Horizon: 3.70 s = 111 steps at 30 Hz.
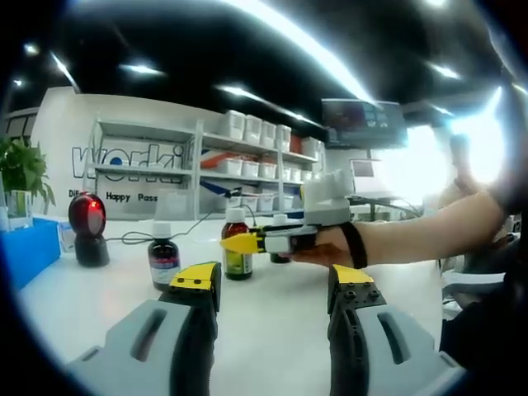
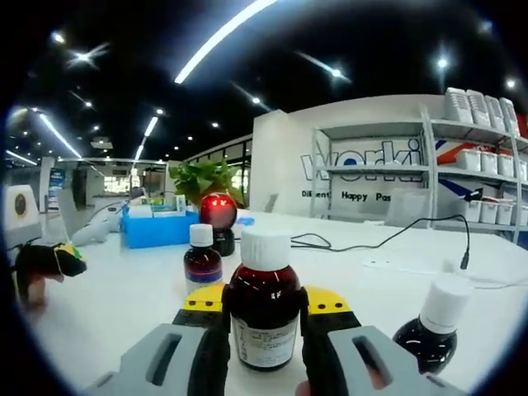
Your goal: Rotate the medicine bottle to make it face forward pick up the medicine bottle inspect the drug traceability code place the medicine on the table
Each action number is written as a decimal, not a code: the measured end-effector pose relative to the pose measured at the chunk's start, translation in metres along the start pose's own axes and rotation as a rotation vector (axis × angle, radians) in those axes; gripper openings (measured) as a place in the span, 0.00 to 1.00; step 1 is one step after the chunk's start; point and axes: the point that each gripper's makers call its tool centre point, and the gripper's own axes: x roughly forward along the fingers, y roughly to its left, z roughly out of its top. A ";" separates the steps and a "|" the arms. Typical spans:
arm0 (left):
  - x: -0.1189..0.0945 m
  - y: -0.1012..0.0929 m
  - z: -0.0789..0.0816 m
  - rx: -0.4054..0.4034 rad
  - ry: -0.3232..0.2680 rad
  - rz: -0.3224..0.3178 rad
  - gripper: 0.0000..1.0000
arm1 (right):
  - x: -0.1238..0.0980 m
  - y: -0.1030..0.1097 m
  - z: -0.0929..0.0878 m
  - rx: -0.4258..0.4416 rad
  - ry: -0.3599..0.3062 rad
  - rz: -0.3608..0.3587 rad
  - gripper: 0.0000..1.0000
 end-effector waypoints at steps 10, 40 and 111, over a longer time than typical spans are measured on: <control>0.000 -0.001 -0.001 0.006 0.009 0.003 0.43 | -0.004 0.001 0.004 0.030 -0.023 0.013 0.42; 0.000 0.004 -0.004 -0.015 0.025 0.020 0.47 | -0.124 0.021 0.037 -0.022 -0.117 0.036 0.42; 0.010 0.110 -0.015 0.027 0.133 0.140 0.51 | -0.152 0.019 0.001 0.001 -0.108 0.048 0.33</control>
